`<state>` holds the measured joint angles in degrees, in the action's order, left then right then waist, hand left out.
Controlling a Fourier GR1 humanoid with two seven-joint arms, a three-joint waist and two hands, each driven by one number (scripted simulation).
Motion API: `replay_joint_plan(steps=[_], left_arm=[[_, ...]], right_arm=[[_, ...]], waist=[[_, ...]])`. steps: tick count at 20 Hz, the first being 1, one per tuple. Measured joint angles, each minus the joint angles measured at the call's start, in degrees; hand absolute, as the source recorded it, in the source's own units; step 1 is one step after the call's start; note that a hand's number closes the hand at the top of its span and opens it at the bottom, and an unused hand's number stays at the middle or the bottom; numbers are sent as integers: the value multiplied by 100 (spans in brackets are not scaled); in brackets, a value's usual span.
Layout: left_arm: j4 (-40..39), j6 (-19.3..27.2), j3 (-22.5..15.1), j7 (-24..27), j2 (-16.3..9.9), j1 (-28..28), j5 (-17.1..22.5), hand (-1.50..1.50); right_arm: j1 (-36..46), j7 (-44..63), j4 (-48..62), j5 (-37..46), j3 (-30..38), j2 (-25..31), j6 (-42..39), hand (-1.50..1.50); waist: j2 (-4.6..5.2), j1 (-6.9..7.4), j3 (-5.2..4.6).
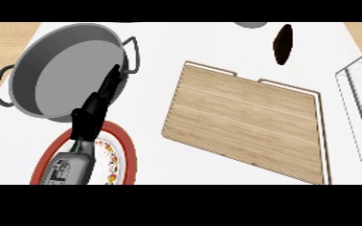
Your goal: Pick the pear from the tray and place it in the tiered shelf
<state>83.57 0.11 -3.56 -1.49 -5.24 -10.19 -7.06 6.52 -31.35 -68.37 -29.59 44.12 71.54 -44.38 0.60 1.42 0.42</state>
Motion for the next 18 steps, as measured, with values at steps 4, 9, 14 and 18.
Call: replay_joint_plan(steps=[4, 9, 14, 18], left_arm=[[-83, -7, -21, 28, 25, -42, -19, 0], [-138, -46, 18, 6, -13, -112, -5, 0], [-149, -63, -58, 14, 43, -122, -26, 0], [-176, -30, -87, 45, 92, -149, -60, 0]], right_arm=[[111, -476, -206, 299, -109, -232, 381, 150], [190, -829, -131, 554, -463, -380, 640, 150], [357, -375, 75, -69, -1021, -606, 340, 150], [590, -191, 272, -214, -1303, -591, 217, 150]], waist=[[7, 35, 0], [7, 64, -11], [7, 137, -16], [1, 147, -28]])
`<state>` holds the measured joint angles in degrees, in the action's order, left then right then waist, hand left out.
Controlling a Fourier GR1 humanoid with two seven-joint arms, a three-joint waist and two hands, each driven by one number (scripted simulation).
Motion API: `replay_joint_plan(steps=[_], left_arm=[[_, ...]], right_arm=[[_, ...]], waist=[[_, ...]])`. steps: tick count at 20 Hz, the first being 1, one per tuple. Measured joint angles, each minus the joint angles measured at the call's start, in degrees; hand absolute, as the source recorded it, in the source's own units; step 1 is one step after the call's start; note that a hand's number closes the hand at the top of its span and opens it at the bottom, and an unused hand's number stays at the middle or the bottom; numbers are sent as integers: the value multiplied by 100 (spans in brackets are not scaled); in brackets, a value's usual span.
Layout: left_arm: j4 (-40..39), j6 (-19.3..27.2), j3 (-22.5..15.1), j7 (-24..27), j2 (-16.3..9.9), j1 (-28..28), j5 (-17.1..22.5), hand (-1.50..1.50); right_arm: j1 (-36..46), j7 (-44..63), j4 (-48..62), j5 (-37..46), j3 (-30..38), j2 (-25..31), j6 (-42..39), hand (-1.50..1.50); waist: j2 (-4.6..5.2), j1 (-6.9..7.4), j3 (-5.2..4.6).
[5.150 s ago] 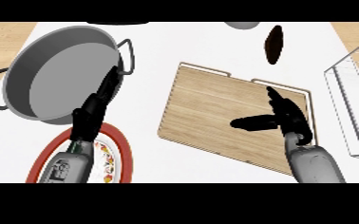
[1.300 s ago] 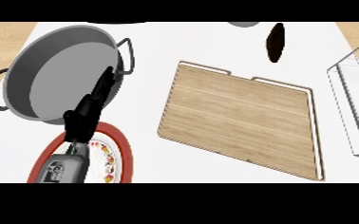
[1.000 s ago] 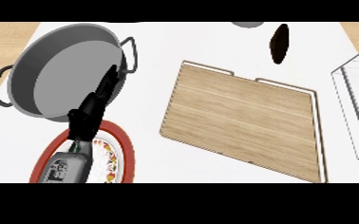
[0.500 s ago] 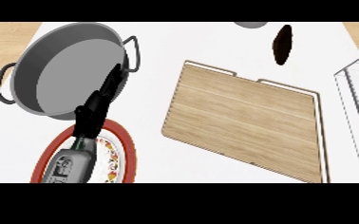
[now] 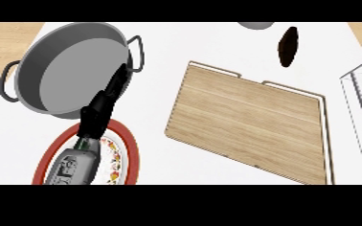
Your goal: Pick the pear from the tray and place it in the tiered shelf
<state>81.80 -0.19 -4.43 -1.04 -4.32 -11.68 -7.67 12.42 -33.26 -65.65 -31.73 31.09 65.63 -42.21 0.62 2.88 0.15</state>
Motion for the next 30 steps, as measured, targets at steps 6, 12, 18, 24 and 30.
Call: replay_joint_plan(steps=[6, 12, 18, 24, 30], left_arm=[[-54, 13, -2, 34, 12, -18, -31, 0], [-42, -79, 25, 51, -33, -3, 17, 0], [-6, -91, 27, -33, -29, -83, 18, 0], [-99, -24, 27, 68, 21, -54, -26, 0], [-75, -69, 31, 63, 9, -74, 2, 0]], right_arm=[[326, 125, 256, 14, -259, 27, -45, 150], [634, -478, 750, 1353, -650, 199, 839, -150], [890, -561, 1276, 1542, -952, 362, 858, -150], [1094, -137, 1585, 1106, -1123, 429, 388, -150], [1342, 313, 1764, 643, -1234, 487, -38, -150]], waist=[[-19, -9, -26], [-35, 11, -92], [-36, 16, -102], [-34, 1, -84], [-28, 29, -44]])
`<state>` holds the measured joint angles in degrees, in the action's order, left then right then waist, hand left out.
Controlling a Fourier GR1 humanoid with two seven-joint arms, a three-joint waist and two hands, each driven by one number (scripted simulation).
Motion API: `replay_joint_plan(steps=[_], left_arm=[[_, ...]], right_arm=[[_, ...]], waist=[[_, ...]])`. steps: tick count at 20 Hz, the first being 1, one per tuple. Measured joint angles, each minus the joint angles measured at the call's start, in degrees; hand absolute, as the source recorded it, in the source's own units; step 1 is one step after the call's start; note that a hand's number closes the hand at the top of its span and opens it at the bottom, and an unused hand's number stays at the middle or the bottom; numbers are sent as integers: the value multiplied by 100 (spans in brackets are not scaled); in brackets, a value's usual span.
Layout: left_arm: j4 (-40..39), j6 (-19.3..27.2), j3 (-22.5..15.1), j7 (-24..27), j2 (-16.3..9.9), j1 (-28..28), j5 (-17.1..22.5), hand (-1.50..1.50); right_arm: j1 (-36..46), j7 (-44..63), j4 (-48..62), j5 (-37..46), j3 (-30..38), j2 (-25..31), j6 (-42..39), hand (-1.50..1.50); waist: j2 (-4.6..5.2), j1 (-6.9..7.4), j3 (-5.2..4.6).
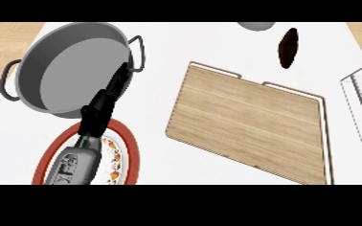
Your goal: Pick the pear from the tray and place it in the tiered shelf
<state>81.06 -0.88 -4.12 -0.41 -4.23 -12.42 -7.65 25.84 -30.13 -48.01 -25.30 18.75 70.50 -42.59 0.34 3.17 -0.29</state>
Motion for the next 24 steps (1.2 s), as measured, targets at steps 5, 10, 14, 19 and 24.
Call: replay_joint_plan(steps=[5, 10, 14, 19, 24], left_arm=[[6, -37, 29, -13, -42, 7, 19, 0], [-23, -24, -12, 3, 10, -33, -3, 0], [-38, -35, -26, -12, 27, -138, -11, 0], [-3, -49, -47, -26, 30, -199, -20, 0], [12, -44, -108, -57, 102, -231, -24, 0]], right_arm=[[467, 853, 563, -867, 138, -19, -492, -150], [1109, 1935, 1490, -1642, 327, 109, -891, -150], [1454, 2519, 2087, -1838, 385, 358, -1125, -150], [1556, 2871, 2375, -1672, 257, 641, -1330, -150], [1598, 2964, 2447, -1505, 185, 807, -1438, -150]], waist=[[29, 41, 27], [81, 139, 41], [130, 188, 56], [193, 269, 83], [245, 310, 115]])
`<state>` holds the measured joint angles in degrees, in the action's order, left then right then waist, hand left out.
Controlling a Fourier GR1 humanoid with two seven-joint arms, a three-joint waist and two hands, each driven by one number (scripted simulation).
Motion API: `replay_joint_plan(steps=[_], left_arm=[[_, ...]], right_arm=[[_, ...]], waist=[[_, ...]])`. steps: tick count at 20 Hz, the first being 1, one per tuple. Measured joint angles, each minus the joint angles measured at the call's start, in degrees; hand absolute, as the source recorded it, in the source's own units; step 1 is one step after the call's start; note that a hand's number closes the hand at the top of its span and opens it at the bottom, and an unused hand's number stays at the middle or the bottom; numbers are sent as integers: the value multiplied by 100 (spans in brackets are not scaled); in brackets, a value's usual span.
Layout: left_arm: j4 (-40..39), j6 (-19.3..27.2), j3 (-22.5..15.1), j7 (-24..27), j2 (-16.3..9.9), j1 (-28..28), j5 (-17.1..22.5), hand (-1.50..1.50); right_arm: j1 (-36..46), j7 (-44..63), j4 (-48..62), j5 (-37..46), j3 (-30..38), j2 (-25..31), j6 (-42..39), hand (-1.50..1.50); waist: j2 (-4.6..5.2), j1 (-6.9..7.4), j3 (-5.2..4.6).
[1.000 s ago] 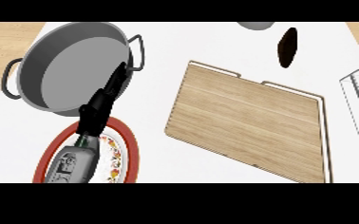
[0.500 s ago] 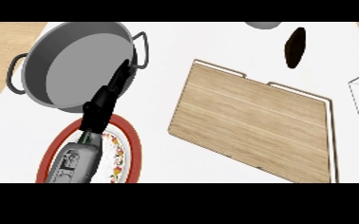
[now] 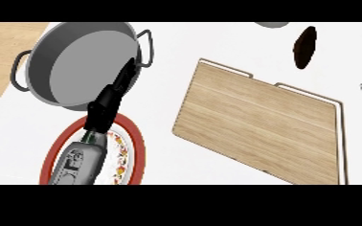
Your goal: Pick the pear from the tray and place it in the tiered shelf
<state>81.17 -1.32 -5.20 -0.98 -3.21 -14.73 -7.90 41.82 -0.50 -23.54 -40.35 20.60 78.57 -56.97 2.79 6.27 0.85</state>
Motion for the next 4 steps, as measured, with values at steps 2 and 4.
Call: replay_joint_plan(steps=[2, 4], left_arm=[[17, 2, -4, 7, 2, 1, -3, 0], [17, -8, -6, 20, -3, 12, 1, 0]], right_arm=[[4, -3, -25, 76, -25, 44, -21, -150], [6, 23, -5, 111, -35, 65, -57, -150]], waist=[[16, 26, 12], [29, 37, 22]])
